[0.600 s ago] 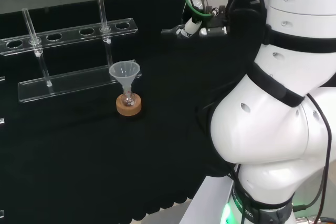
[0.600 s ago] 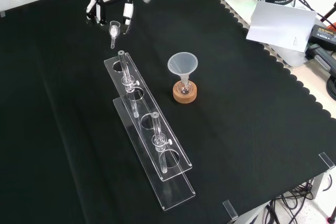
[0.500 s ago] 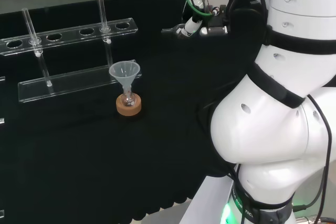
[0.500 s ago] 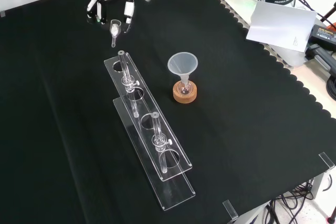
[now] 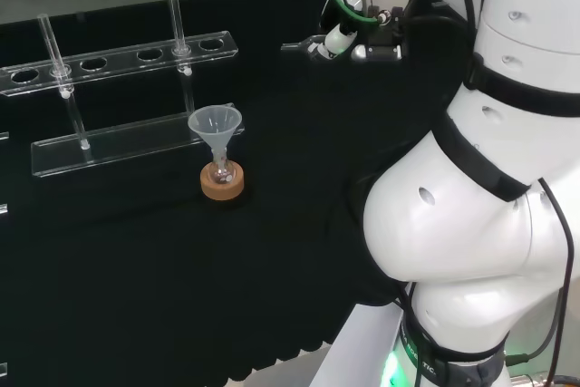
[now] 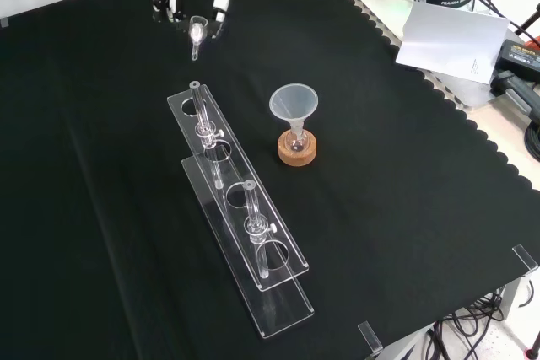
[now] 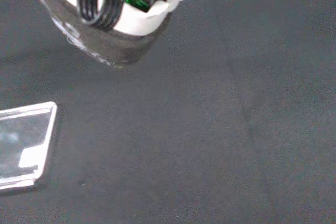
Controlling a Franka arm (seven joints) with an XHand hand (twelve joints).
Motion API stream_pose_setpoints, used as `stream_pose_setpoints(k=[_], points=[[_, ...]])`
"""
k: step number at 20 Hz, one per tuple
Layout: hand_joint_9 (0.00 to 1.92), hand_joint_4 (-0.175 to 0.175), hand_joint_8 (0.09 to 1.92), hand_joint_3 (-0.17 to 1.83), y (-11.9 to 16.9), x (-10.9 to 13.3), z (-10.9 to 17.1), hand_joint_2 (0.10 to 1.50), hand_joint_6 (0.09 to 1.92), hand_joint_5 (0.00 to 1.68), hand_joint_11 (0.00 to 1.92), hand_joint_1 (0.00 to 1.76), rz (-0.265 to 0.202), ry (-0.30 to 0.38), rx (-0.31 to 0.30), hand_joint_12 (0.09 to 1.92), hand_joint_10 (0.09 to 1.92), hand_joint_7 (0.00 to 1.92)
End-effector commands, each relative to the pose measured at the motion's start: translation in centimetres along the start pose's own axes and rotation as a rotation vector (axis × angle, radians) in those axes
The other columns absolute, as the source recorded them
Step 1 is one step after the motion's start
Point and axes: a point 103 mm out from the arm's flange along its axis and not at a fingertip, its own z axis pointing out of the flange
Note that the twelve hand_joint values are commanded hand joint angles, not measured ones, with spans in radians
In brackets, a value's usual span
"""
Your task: Pour all the NaCl from the weighing funnel into the round-bottom flask.
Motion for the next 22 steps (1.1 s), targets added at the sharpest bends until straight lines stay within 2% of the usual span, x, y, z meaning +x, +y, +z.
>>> stream_pose_setpoints(k=[1,5,15,22], points=[[1.0,0.175,0.69,0.54,-2.7,-0.9,-1.3,0.68,0.42,1.38,0.86,1.14,-0.003,0.09,-0.048,1.02,0.35,0.56],[1.0,0.175,0.69,0.54,-4.1,-1.1,-2.1,0.68,0.42,1.38,0.86,1.14,-0.019,0.088,-0.052,1.02,0.35,0.57],[1.01,0.175,0.69,0.54,-8.4,3.1,-2.4,0.68,0.42,1.38,0.86,1.14,-0.068,0.066,-0.059,1.02,0.34,0.57],[1.01,0.175,0.69,0.54,-10.5,5.4,-2.3,0.68,0.42,1.38,0.87,1.14,-0.121,0.032,-0.046,1.01,0.34,0.58]])
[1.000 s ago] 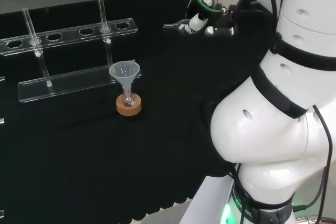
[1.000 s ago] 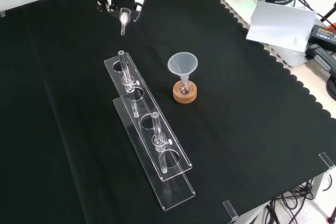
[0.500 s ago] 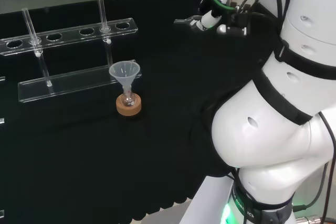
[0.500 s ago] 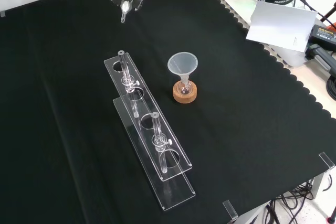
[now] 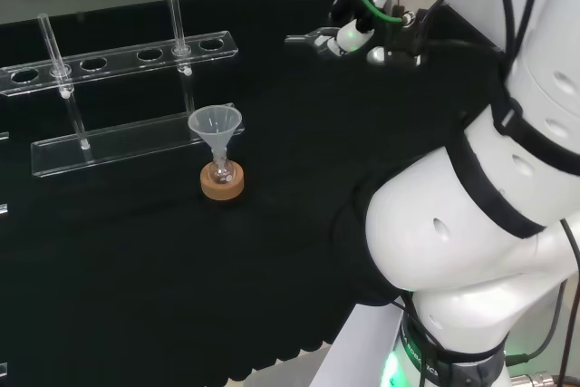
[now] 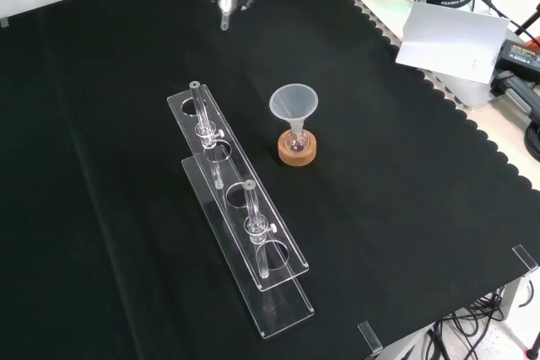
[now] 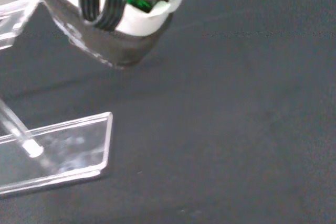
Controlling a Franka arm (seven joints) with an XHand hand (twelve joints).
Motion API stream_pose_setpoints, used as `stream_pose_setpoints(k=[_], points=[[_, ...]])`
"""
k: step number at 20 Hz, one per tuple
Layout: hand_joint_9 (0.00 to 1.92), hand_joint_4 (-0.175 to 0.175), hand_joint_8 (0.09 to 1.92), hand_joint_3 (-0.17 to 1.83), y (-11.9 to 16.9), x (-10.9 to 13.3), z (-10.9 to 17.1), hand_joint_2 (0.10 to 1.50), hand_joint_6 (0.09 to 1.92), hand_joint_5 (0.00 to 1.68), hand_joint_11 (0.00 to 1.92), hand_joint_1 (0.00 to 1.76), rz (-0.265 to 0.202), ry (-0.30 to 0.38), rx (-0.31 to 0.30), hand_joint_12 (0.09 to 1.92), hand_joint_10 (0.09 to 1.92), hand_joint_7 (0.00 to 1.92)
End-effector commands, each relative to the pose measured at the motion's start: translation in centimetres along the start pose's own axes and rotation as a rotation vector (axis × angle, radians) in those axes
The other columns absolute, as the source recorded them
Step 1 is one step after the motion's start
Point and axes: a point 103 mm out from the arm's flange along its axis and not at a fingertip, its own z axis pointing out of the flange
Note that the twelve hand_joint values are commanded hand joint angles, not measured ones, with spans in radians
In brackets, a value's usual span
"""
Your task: Pour all the NaCl from the weighing funnel into the round-bottom flask.
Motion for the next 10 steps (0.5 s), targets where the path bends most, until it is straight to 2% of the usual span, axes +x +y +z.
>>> stream_pose_setpoints(k=[1,7,8,10], points=[[1.01,0.175,0.69,0.54,-2.9,4.1,0.9,0.68,0.42,1.38,0.87,1.14,-0.088,-0.042,0.035,1.01,0.34,0.58],[1.01,0.175,0.69,0.55,-3.1,6.2,1.1,0.68,0.41,1.39,0.87,1.14,-0.125,-0.082,0.053,1.01,0.34,0.58],[1.01,0.175,0.69,0.55,-3.0,7.2,1.4,0.68,0.41,1.39,0.87,1.14,-0.106,-0.101,0.052,1.01,0.33,0.58],[1.01,0.175,0.69,0.55,-2.8,8.1,1.7,0.68,0.41,1.39,0.87,1.14,-0.105,-0.127,0.061,1.01,0.33,0.58]])
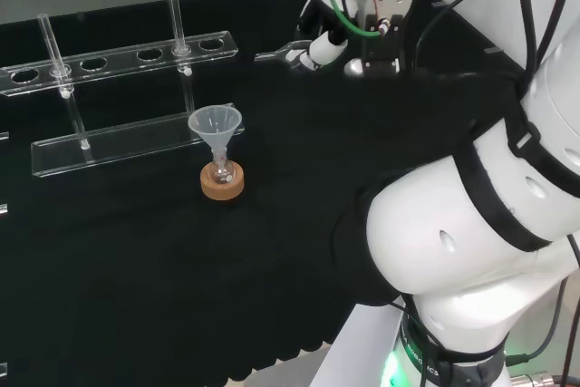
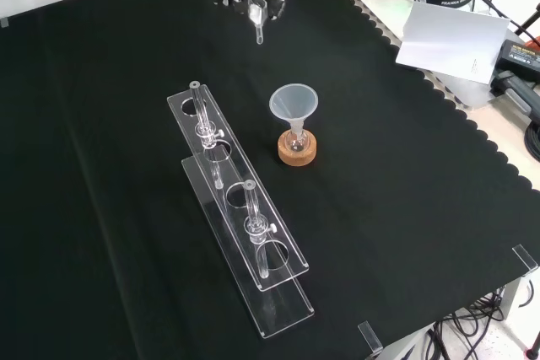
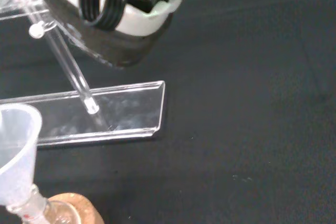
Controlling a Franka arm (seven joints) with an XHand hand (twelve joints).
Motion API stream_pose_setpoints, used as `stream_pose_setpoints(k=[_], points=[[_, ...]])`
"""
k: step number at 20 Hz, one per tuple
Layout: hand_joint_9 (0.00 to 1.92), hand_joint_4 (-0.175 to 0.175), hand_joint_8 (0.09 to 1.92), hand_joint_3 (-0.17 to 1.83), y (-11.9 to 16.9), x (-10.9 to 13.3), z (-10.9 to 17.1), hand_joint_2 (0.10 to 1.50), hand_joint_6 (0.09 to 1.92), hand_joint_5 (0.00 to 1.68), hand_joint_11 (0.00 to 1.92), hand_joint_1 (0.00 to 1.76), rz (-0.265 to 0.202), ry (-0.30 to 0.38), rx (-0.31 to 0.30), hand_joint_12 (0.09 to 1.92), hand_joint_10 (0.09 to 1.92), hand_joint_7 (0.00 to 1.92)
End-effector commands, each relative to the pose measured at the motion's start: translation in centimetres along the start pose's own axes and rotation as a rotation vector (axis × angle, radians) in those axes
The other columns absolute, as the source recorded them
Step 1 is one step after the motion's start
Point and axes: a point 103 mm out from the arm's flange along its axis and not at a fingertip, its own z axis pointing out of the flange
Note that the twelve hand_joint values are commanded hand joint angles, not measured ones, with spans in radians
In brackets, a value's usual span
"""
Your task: Pour all the NaCl from the weighing funnel into the round-bottom flask.
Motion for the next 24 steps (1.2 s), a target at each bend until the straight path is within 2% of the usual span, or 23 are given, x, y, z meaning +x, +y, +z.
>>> stream_pose_setpoints(k=[1,9,13,20,23,24], points=[[1.01,0.175,0.69,0.55,0.2,3.3,0.6,0.68,0.41,1.39,0.87,1.14,-0.007,-0.075,0.03,1.01,0.33,0.58],[1.02,0.175,0.69,0.55,0.7,5.7,1.6,0.67,0.41,1.39,0.88,1.14,-0.047,-0.131,0.098,1.0,0.33,0.58],[1.01,0.175,0.69,0.55,0.7,5.8,2.0,0.67,0.41,1.39,0.88,1.14,-0.05,-0.157,0.128,1.0,0.33,0.58],[1.01,0.175,0.69,0.55,0.3,6.2,1.9,0.67,0.41,1.39,0.88,1.14,-0.039,-0.222,0.137,1.0,0.32,0.58],[1.01,0.175,0.68,0.55,0.4,6.5,2.1,0.67,0.41,1.39,0.88,1.14,-0.053,-0.249,0.157,1.0,0.32,0.58],[1.01,0.175,0.68,0.55,0.4,6.7,2.2,0.67,0.41,1.39,0.88,1.14,-0.038,-0.263,0.159,1.0,0.32,0.57]])
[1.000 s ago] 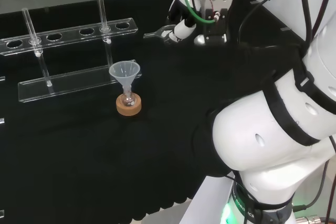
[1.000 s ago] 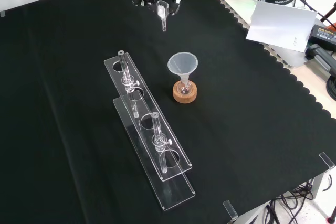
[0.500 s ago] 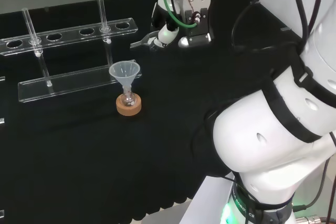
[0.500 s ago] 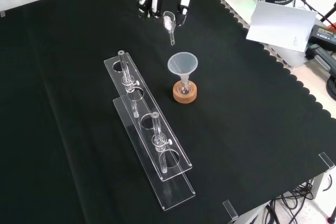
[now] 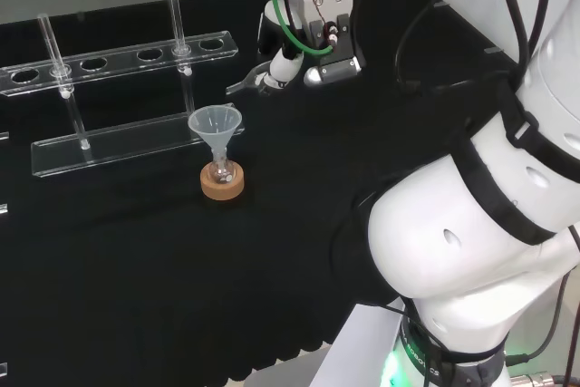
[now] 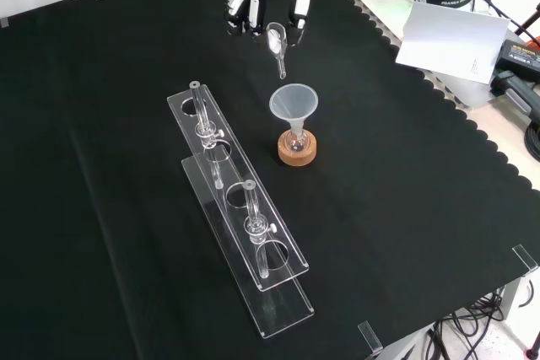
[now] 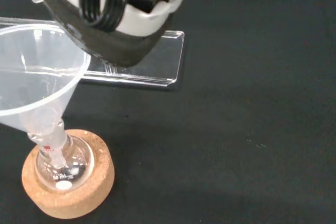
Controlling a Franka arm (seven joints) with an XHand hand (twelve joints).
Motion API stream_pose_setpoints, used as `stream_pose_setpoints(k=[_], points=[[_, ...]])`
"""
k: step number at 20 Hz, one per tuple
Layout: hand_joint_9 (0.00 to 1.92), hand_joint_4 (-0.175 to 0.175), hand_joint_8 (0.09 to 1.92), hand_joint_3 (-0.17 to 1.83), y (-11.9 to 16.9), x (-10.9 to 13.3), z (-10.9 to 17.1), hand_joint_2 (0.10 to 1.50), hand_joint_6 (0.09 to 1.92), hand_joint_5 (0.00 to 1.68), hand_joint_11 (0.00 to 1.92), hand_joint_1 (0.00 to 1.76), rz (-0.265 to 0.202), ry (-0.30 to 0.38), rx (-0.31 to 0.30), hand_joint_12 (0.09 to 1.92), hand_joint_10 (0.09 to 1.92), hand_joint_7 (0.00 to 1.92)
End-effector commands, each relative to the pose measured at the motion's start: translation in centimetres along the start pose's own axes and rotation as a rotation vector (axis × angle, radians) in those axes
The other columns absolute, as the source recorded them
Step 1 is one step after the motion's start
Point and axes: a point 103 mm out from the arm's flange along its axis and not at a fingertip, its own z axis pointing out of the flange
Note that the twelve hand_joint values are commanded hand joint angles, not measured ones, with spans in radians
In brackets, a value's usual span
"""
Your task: Pour all the NaCl from the weighing funnel into the round-bottom flask.
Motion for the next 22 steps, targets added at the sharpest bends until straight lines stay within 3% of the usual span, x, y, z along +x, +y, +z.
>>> stream_pose_setpoints(k=[1,9,22], points=[[1.01,0.175,0.68,0.55,0.16,1.07,0.16,0.67,0.41,1.39,0.87,1.14,0.002,-0.059,0.027,1.0,0.32,0.57],[1.0,0.175,0.68,0.55,0.13,1.48,0.34,0.67,0.4,1.39,0.87,1.14,-0.034,-0.094,0.026,1.0,0.32,0.57],[1.0,0.175,0.68,0.55,0.36,1.29,0.41,0.67,0.4,1.39,0.87,1.14,-0.042,-0.145,0.054,1.0,0.31,0.56]])
